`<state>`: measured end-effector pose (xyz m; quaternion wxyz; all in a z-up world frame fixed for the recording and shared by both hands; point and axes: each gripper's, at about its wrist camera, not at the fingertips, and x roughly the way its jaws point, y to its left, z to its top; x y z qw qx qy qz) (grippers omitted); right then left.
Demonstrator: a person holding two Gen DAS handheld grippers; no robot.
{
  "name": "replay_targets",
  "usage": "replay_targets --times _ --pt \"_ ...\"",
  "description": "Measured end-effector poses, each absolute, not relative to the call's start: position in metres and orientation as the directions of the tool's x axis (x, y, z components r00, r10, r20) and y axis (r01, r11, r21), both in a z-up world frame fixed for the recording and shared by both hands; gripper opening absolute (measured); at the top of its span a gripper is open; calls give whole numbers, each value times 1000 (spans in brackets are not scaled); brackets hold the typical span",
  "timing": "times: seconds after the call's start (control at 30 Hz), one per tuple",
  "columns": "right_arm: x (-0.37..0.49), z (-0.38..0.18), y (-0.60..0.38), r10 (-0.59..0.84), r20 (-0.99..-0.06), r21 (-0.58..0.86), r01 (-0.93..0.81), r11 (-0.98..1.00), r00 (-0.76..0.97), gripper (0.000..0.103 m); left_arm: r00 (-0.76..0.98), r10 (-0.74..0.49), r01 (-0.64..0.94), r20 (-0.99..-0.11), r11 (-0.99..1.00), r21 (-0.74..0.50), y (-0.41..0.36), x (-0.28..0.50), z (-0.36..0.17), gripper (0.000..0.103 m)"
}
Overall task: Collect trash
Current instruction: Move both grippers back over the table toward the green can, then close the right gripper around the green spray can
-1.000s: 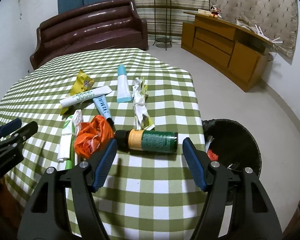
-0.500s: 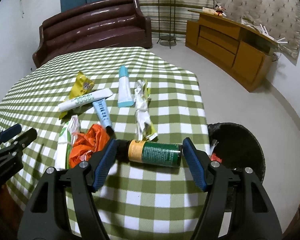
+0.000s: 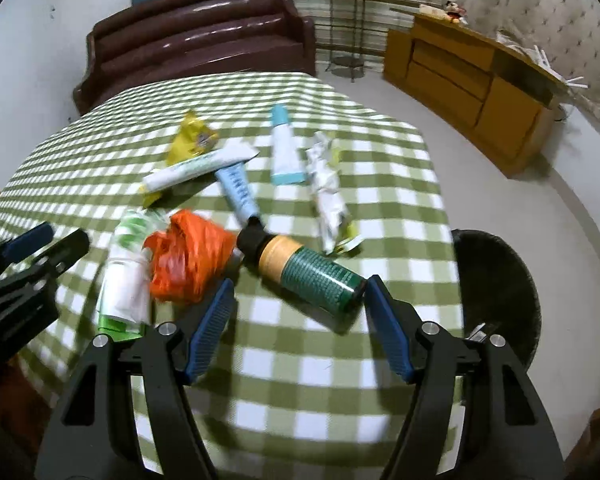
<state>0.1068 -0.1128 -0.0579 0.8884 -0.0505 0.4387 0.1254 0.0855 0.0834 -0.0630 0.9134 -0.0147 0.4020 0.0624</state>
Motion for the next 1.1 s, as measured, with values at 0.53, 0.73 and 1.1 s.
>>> replay_targets --times 0.53,0.73,1.1 --pt "115 -59 -120 143 -792 -17 -255 967 593 47 668 105 -130 -736 991 23 85 85 -63 62" --pt "109 -56 -123 162 -796 1 -267 964 584 38 667 108 -130 -738 991 27 86 84 -64 62" --pt "126 -51 -122 158 -777 -17 -272 962 609 52 660 120 -136 -742 990 39 84 84 -65 64"
